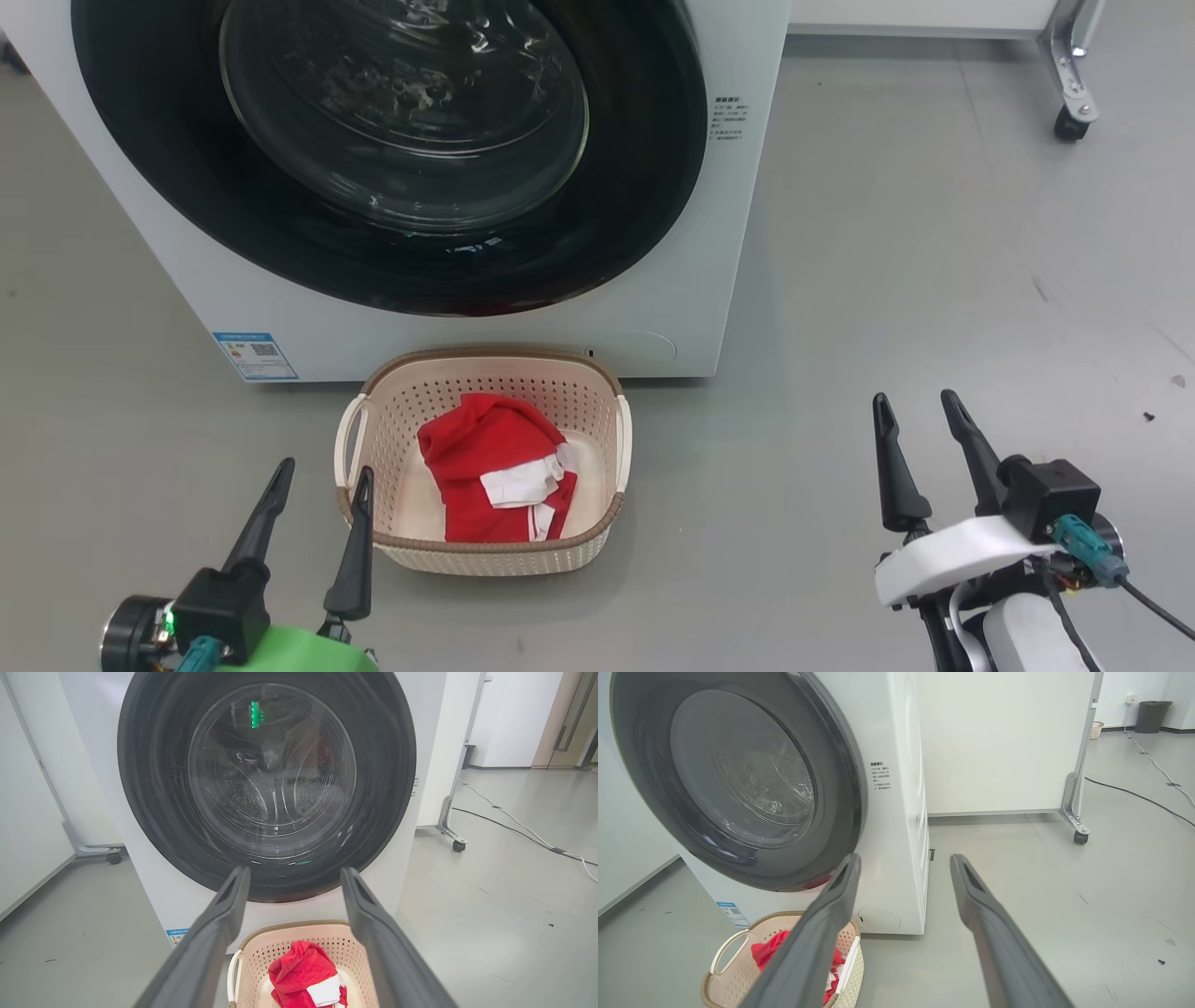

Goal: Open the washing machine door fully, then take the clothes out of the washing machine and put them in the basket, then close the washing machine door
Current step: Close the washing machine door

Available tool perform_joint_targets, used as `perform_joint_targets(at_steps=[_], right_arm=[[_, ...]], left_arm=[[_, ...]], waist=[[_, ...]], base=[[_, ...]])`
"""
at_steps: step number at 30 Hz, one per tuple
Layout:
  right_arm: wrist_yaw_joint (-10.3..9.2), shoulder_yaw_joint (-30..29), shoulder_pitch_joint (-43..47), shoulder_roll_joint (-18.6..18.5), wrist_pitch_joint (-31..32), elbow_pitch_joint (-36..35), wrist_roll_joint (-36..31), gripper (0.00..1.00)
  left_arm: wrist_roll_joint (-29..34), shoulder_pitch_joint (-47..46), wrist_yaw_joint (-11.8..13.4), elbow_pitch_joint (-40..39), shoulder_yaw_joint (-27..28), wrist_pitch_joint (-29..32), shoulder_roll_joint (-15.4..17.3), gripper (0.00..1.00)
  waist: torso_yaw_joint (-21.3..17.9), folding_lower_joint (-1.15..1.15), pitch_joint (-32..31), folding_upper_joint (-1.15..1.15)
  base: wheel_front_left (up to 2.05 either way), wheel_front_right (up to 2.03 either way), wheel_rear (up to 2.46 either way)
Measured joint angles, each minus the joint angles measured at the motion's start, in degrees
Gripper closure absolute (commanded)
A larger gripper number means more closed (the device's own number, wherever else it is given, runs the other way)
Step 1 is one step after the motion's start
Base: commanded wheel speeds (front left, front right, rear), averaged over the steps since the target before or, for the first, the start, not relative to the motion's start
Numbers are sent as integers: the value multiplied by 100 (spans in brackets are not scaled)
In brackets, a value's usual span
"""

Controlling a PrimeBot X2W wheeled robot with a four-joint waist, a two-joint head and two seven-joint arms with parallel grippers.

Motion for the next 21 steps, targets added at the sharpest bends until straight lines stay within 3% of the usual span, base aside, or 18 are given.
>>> perform_joint_targets(at_steps=[21], right_arm=[[-80, 15, 687, 31, 0, -424, -55, 0]], left_arm=[[0, 384, 65, -25, -58, 57, 10, 0]], waist=[[-17, 0, -329, 0]], base=[[0, 0, 0]])
